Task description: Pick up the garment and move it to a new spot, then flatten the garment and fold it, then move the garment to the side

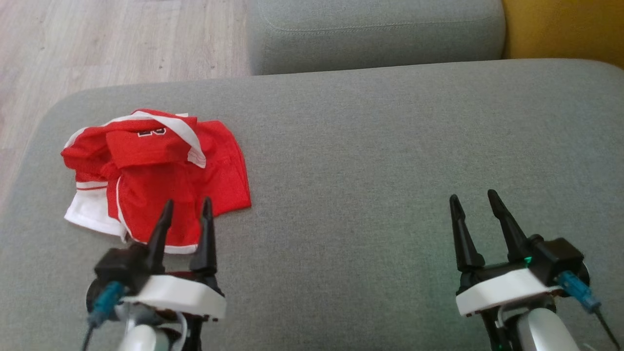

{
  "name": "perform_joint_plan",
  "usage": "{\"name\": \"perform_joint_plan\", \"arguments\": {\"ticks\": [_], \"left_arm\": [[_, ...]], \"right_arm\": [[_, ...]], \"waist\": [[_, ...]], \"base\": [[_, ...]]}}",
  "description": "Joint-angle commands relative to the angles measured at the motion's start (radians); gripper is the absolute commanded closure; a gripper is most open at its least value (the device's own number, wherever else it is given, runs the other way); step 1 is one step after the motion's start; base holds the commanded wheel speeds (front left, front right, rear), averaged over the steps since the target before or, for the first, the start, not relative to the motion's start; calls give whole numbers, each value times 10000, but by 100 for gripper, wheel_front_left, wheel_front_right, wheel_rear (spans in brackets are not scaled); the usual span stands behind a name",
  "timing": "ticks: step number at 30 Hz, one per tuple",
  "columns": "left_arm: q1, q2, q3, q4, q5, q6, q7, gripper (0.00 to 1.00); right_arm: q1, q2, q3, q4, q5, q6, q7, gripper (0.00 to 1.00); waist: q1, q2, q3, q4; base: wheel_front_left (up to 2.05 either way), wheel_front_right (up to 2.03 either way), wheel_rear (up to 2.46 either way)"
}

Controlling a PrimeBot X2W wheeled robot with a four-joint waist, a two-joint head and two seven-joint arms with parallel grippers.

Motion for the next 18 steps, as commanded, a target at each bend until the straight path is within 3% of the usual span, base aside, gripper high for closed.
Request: {"name": "perform_joint_plan", "arguments": {"ticks": [1, 13, 18], "left_arm": [[-284, 255, 3, -390, 493, 166, -180, 0], [-426, 673, -845, -476, 1775, 765, -502, 0], [-321, 494, -900, -334, 1724, 481, -678, 0]], "right_arm": [[-467, -76, 279, -369, -538, -8, -198, 0], [-482, -83, 369, -426, -2289, -9, -523, 0], [-456, -87, 534, -644, -2372, -9, -701, 0]], "waist": [[0, 0, -1, -26], [0, 0, -17, -47], [0, 0, -37, -26]], "base": [[0, 0, 0], [0, 0, 0], [0, 0, 0]]}}
